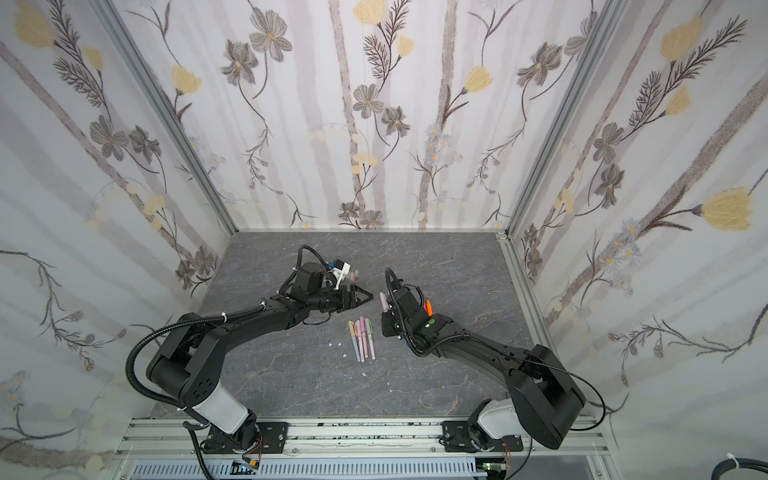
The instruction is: Open the pen caps
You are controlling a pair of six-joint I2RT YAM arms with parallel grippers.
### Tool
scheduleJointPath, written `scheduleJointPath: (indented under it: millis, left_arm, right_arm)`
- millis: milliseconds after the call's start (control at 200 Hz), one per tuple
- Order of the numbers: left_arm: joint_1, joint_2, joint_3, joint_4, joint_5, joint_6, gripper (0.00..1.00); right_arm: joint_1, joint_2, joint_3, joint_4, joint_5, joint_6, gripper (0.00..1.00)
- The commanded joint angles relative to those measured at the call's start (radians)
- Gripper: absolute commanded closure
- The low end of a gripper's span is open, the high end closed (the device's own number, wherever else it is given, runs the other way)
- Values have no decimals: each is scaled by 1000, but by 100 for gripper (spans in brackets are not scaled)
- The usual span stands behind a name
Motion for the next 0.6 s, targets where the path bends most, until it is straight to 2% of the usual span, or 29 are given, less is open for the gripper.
scheduleJointPath:
  millis: [0,305,595]
  left_arm:
    - [-25,31,21,65,8,-31,23]
    - [-54,109,77,105,-20,-49,33]
    - [-64,164,123,113,-21,-54,55]
  right_arm:
    - [-3,-1,21,35,-23,-13,98]
    - [-3,13,22,72,-73,-8,99]
    - [-3,18,21,82,-81,-3,99]
